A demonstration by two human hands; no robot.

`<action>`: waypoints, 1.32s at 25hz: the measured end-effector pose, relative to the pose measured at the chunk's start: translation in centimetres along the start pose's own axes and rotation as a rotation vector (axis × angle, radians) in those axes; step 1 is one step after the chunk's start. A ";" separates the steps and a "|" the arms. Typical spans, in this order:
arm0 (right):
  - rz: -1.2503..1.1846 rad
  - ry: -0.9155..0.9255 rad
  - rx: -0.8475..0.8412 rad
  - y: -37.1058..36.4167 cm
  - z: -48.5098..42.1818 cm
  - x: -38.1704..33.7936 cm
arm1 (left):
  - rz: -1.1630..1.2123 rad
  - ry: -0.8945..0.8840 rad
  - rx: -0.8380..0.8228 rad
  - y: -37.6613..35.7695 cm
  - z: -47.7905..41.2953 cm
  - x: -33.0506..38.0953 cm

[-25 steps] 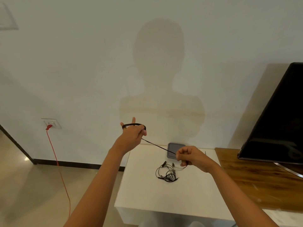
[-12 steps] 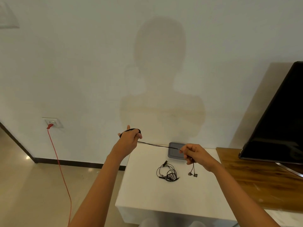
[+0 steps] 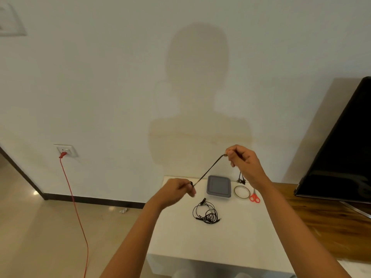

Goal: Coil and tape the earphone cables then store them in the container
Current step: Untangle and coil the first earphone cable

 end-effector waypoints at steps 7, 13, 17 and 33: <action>0.052 -0.187 0.246 -0.9 -1.3 4.2 | 0.914 -0.059 -0.390 -2.0 1.6 3.7; 0.029 -0.348 -0.086 -5.0 3.2 6.6 | 1.253 -0.189 -0.128 0.3 -0.2 6.0; 0.088 -0.339 -0.290 -5.8 4.1 3.5 | 1.081 -0.137 0.137 1.9 -1.7 4.9; 0.163 -0.007 -0.106 -4.4 0.2 0.2 | 0.642 0.110 -0.129 -2.0 -1.1 2.6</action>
Point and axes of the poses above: each hand's wrist, its own z-axis away from the middle knuckle, its own y-axis out of the back of the hand, x = y × z, the point moved 2 cm from there along -z, towards the middle knuckle, and after that the axes turned 4 degrees about y, right-handed, at the moved point
